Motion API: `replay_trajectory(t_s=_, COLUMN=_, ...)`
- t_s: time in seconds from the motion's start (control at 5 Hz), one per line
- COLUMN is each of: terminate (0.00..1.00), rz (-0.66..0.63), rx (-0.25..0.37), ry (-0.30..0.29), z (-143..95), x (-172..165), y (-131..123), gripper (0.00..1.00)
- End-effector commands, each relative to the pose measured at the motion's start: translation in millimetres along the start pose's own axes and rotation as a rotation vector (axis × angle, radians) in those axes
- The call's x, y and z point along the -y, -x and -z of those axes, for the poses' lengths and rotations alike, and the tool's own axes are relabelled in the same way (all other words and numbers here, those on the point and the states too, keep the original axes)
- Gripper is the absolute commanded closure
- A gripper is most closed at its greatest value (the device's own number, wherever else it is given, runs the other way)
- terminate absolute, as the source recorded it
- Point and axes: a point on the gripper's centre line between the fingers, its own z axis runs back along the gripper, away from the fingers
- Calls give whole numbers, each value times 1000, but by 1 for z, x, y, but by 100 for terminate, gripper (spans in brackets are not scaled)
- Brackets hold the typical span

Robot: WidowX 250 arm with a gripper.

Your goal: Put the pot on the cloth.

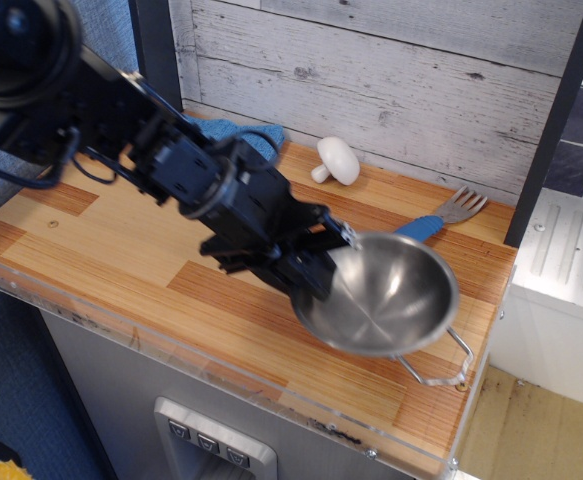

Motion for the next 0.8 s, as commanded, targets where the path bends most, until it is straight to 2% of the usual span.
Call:
replay_trajectory(t_s=0.0, terminate=0, rz=-75, rx=161, ry=-75, z=-51, x=-13, y=-30, gripper=100)
replay_trajectory(t_s=0.6, terminate=0, rz=-265, rx=294, ry=-207, z=-82, x=-77, y=-63, gripper=100)
